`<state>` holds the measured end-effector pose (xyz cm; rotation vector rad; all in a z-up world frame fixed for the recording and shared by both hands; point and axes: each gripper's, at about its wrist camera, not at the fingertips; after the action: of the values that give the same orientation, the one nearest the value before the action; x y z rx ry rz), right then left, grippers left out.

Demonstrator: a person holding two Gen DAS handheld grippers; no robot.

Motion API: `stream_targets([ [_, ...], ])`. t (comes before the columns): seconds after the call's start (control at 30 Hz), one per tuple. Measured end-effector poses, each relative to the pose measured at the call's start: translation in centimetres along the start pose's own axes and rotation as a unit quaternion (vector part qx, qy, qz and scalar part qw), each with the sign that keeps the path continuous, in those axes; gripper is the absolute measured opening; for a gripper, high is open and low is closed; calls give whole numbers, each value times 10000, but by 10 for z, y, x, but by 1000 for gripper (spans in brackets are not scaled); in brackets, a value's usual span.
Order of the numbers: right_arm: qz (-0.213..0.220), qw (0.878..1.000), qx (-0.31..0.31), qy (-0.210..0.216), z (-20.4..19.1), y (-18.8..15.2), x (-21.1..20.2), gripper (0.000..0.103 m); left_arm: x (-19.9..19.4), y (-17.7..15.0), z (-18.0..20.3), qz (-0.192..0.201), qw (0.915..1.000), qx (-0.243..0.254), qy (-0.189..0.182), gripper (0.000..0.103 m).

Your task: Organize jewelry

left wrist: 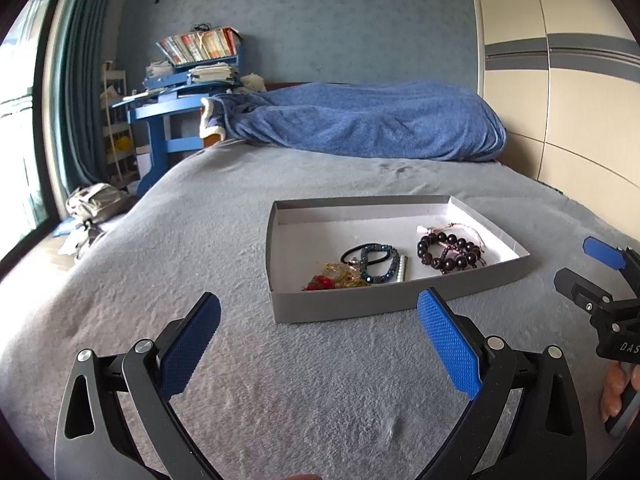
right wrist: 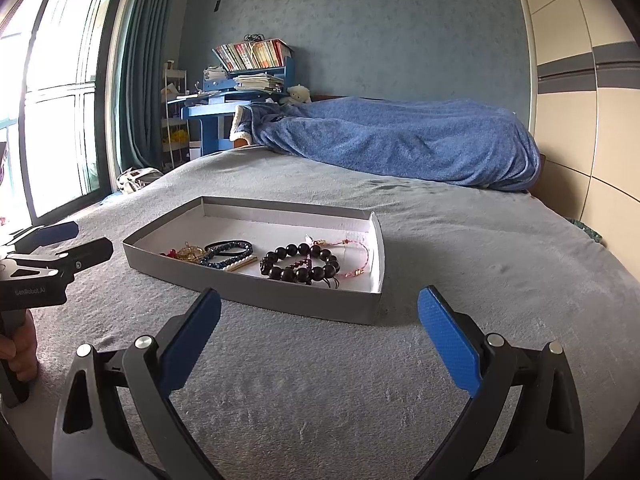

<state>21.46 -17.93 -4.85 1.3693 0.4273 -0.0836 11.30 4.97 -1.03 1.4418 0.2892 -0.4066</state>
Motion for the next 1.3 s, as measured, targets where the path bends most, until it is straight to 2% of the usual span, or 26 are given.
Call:
stream_targets([
  [1.3, -45, 10000, -31, 6, -3, -2, -1, 97, 2, -3, -3, -66, 9999, -93, -71, 98],
])
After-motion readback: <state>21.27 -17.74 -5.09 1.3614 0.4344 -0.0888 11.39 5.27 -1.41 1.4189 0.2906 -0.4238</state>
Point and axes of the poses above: each gripper's, at about its wrist camera, not at the fingertips, and x roughly the way its jaws point, z to its right, y to its top, and after that the axes turned 14 degrees about -y, right-handed
